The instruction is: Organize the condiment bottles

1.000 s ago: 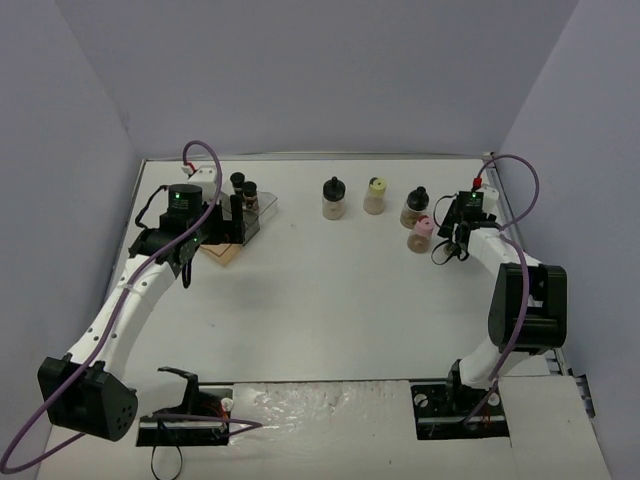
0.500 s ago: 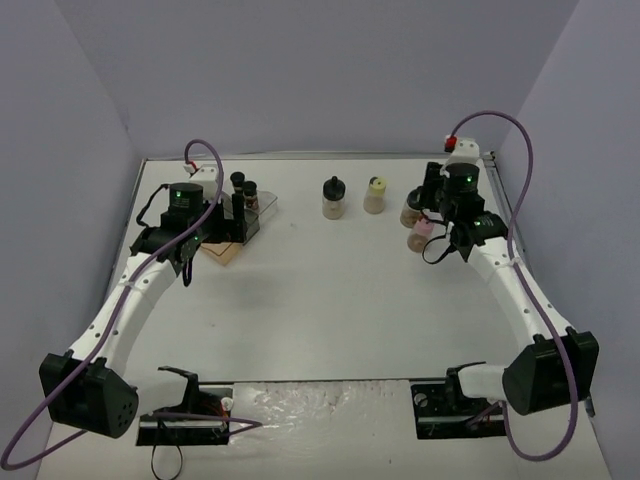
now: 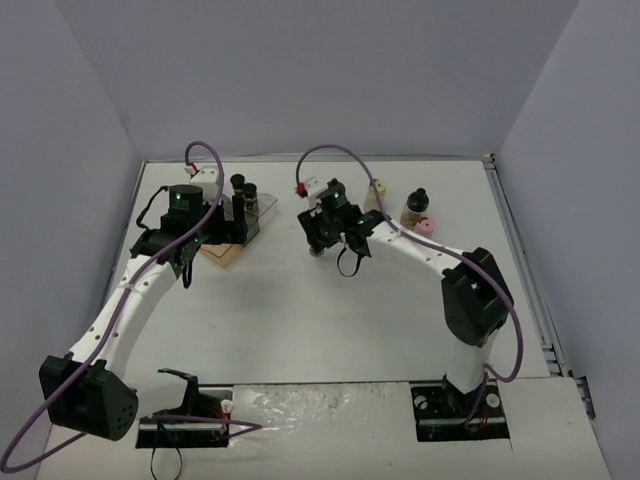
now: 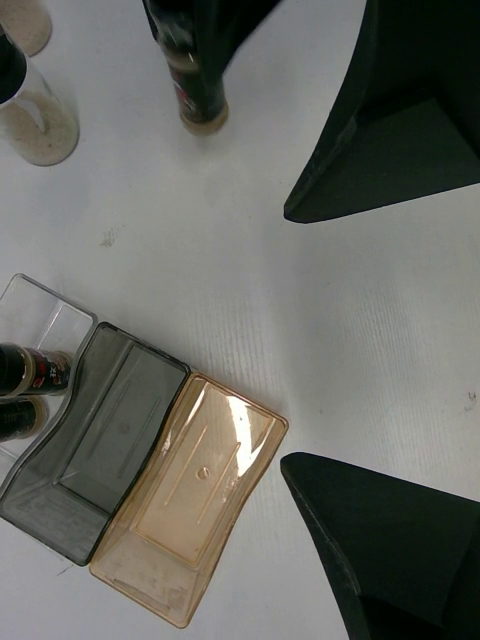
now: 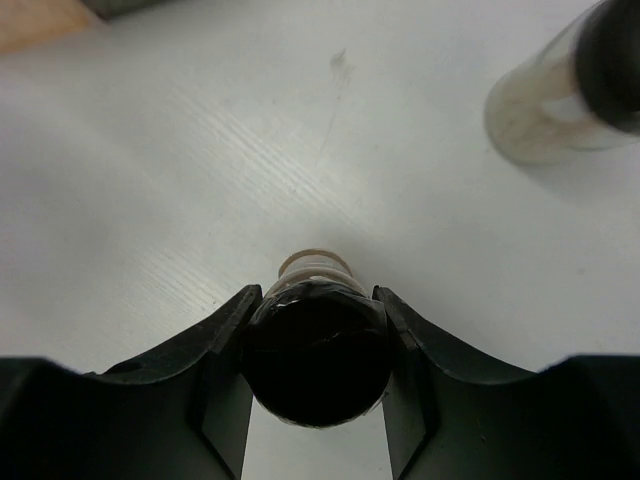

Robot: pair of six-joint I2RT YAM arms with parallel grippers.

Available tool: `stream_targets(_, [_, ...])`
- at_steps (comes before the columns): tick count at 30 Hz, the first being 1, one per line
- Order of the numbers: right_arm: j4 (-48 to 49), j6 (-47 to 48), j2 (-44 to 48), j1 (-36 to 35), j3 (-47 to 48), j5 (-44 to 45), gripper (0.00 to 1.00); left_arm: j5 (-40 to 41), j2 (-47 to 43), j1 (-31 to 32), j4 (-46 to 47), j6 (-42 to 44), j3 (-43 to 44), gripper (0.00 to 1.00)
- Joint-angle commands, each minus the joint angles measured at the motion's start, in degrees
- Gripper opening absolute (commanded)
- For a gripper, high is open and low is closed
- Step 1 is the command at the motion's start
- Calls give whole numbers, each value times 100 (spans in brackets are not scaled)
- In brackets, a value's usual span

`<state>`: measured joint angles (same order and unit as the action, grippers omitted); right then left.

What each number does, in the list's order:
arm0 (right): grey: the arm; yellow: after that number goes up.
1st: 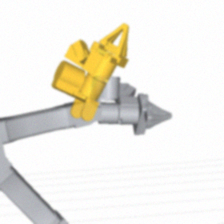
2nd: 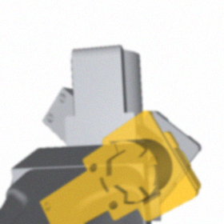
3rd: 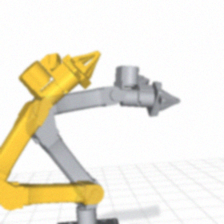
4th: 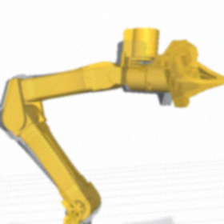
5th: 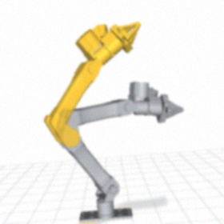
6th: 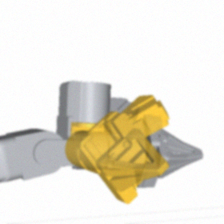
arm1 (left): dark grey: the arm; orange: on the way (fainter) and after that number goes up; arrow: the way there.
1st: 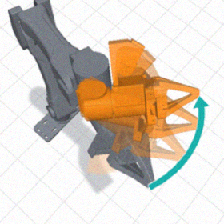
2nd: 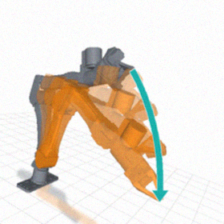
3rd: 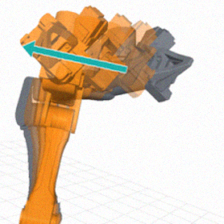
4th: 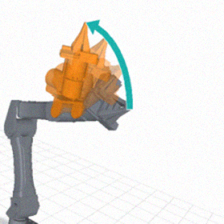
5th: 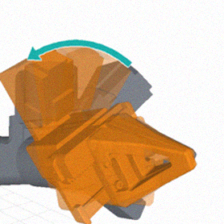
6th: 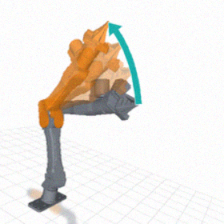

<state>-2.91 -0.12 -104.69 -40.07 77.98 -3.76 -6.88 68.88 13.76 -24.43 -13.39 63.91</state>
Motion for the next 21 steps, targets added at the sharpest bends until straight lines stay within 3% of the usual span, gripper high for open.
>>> stream_targets(1, [239, 258, -352, -270, 413, -96, 10, -219, -154, -40, 509, 126, 34, 97])
stream_targets(5, [486, 241, -625, -363, 302, -45, 11, -367, -112, -40, 563, 125, 33, 97])
stream_targets(11, [718, 198, -549, -414, -128, 51, 34, -588, -85, -14, 683, 65, -35, 97])
stream_targets(17, [1040, 153, -225, -430, -585, -2, 50, -585, -69, 202, 693, 47, -82, 97])
stream_targets(21, [1129, 100, 55, -473, -767, 1, 73, -516, -62, 494, 591, -21, -48, 97])
